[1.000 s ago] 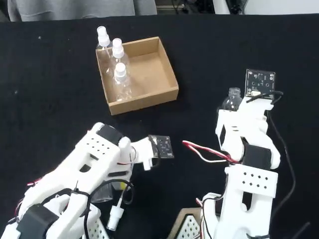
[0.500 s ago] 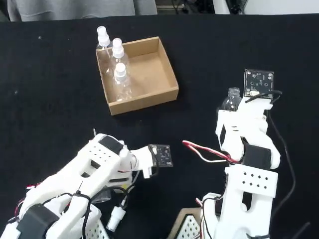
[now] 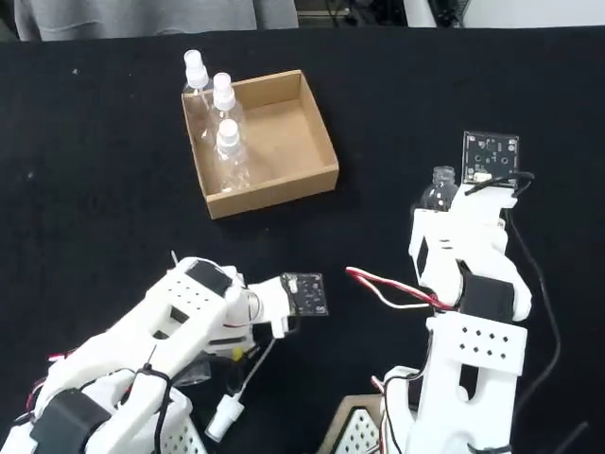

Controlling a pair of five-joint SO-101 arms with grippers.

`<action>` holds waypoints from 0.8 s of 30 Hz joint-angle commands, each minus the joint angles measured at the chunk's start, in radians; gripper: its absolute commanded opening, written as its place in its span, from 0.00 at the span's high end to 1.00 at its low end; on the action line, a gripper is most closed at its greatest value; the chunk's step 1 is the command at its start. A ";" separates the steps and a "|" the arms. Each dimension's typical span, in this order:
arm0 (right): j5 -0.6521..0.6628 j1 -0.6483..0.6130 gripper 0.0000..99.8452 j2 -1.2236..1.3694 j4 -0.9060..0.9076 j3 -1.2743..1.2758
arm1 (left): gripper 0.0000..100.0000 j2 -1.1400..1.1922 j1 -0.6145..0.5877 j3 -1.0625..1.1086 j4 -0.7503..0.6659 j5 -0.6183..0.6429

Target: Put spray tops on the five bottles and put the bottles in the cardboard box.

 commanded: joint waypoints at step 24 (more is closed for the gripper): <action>0.012 0.012 0.93 -0.031 -0.028 -0.012 | 0.87 -0.003 -0.137 -0.134 -0.012 0.110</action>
